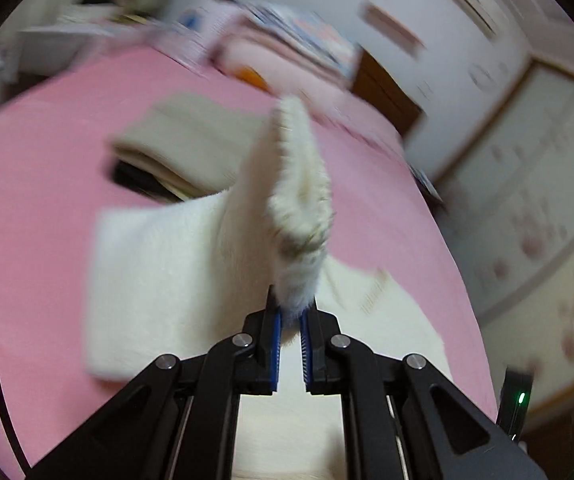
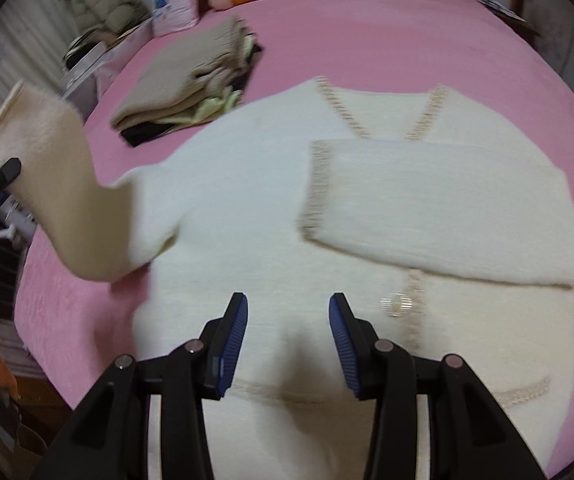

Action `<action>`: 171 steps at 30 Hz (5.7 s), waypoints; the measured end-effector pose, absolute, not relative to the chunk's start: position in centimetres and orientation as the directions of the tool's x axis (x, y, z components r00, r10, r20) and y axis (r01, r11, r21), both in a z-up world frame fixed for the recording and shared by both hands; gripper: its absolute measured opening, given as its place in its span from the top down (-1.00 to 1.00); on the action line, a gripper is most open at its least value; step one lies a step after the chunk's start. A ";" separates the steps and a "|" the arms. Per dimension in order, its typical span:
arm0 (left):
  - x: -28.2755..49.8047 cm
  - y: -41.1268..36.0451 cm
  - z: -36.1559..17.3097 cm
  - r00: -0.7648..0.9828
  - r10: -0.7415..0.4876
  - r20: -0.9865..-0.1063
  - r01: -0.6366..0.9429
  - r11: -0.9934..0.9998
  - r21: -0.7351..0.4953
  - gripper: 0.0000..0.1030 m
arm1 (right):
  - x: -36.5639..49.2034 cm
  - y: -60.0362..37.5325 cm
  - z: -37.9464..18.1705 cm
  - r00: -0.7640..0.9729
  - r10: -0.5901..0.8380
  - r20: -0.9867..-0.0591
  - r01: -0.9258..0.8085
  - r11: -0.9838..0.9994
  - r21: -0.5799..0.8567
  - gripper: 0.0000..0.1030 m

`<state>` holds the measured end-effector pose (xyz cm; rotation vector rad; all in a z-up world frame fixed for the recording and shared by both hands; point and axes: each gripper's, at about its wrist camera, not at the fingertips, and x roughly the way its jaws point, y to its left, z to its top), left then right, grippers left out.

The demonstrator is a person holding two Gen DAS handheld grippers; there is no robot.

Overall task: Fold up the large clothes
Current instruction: 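Swing the held sleeve across the cardigan body and open the left tool, then grasp the braided cuff of the second sleeve with the right tool, then fold the cuff back along the sleeve with the right tool while the left tool pinches the sleeve edge, then grasp the cardigan hem corners with both tools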

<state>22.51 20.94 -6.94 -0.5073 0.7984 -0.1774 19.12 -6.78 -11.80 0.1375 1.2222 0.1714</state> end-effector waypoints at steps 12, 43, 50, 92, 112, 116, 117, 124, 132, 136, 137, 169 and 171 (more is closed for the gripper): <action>25.6 8.8 -19.2 0.345 -0.423 -0.838 0.078 0.903 -0.423 0.77 | 18.2 -14.9 -14.2 0.339 0.118 -0.933 0.047 0.989 0.142 0.17; 16.8 28.1 -20.3 0.384 -0.138 -0.913 -0.336 0.900 -0.278 -0.12 | 30.2 -6.8 -20.3 0.271 0.311 -0.911 -0.164 0.947 0.275 0.68; 19.2 28.2 -21.0 0.399 -0.132 -0.908 -0.368 0.884 -0.290 -0.12 | 29.0 -6.5 -12.3 0.440 0.292 -0.849 -0.269 0.945 0.185 0.73; 25.3 28.2 -24.4 0.404 -0.343 -0.848 -0.397 0.769 -0.501 0.33 | 30.8 -19.8 -21.6 0.346 0.248 -0.905 0.116 0.946 0.303 0.65; 24.9 23.0 -19.7 0.448 0.011 -0.894 -0.297 0.945 -0.137 0.46 | 26.1 -18.3 -18.4 0.436 0.033 -0.899 0.082 0.994 0.077 0.44; 23.6 20.8 -16.9 0.531 0.020 -0.847 -0.226 0.967 -0.119 0.46 | 24.4 -18.1 -16.6 0.481 0.084 -0.873 0.048 0.991 0.122 0.44; 23.4 20.4 -16.6 0.541 0.004 -0.841 -0.205 0.970 -0.127 0.46 | 24.1 -17.9 -16.4 0.482 0.100 -0.871 0.042 0.990 0.137 0.44; 23.4 15.8 -20.0 0.430 -0.097 -0.898 -0.055 0.989 -0.134 0.46 | 22.8 -16.0 -18.2 0.435 0.123 -0.892 -0.012 0.991 0.131 0.44; 20.7 15.4 -19.7 0.423 -0.117 -0.898 -0.007 0.991 -0.132 0.46 | 18.8 -16.4 -18.6 0.402 0.121 -0.908 -0.066 0.992 0.103 0.44; 17.8 16.1 -17.5 0.460 -0.130 -0.878 0.005 0.990 -0.143 0.41 | 16.0 -17.3 -15.4 0.446 0.153 -0.882 -0.097 0.988 0.122 0.44; 16.9 16.2 -16.9 0.466 -0.134 -0.874 0.009 0.989 -0.147 0.38 | 15.2 -17.6 -14.6 0.459 0.156 -0.875 -0.104 0.987 0.121 0.44; -4.8 24.2 -20.6 0.313 -0.122 -0.942 -0.049 0.988 -0.144 -0.22 | -9.2 -31.7 -14.9 0.420 0.064 -0.905 0.073 0.992 0.104 0.31; -5.3 24.9 -21.0 0.312 -0.126 -0.942 -0.069 0.986 -0.154 -0.36 | -9.7 -32.2 -15.5 0.409 0.049 -0.911 0.091 0.991 0.094 0.31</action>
